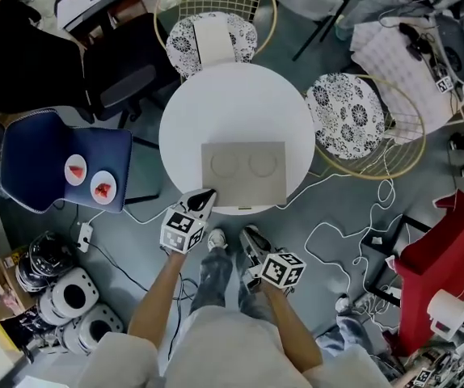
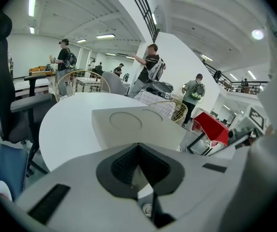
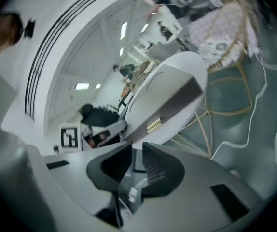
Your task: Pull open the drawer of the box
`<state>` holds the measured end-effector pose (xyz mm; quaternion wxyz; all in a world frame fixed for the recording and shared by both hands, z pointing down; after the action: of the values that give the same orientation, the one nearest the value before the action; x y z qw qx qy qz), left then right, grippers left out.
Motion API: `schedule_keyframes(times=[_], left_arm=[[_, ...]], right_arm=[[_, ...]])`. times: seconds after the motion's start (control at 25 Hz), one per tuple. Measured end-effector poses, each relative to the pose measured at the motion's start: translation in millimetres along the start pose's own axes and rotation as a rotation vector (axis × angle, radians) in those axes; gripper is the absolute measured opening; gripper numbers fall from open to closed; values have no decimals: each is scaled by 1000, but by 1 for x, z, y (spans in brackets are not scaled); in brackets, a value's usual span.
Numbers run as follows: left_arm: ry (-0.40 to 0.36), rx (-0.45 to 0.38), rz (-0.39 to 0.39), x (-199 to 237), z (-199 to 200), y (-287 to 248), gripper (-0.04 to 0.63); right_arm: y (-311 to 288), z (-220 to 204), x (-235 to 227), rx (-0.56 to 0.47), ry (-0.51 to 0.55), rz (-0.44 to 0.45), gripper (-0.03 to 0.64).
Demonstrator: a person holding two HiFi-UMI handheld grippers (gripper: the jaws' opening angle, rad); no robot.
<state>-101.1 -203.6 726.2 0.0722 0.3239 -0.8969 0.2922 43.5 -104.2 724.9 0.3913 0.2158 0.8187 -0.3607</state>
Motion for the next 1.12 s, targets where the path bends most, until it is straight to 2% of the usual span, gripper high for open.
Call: schedule_keyframes(times=[0.08,0.16,0.2,0.36,0.44,0.72,0.96,1.12], left_arm=[[-3,-6,2,1,0,1,12],[0,-8,2,0,-1,1,11],[1,-6,0,0,-1,1,11],[5,-11,-6,0,0,0,11],[10,-14,-7,-1,1,0,11],[15,-23,-12,-1,-1,0,11],[8,-24,-18,0,1,1,11],[6,-19,-24,0,0,0,11]], right_arm=[[-8,6,-4,-113,-301,52,87],[-14,9,-12,-205,-525,84,109],[-17,10,-16,-234,-583,90,118],[-26,11,-30,-310,-705,80,118],[-28,12,-33,-335,-738,78,118],[-37,9,-43,-354,-745,33,94],[-44,13,-46,-341,-706,25,75],[-44,13,-45,-352,-692,33,38]])
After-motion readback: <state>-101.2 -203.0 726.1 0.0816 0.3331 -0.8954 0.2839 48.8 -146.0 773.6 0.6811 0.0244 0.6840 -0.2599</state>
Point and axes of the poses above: the fingertips, and each gripper's own axes: y backward along the fingers, x to its left, z out of its top, the point moved 4 cm from there along y, backward along the fingers, and after that the axes turned 6 degrees about -x, right-handed, at the moved point
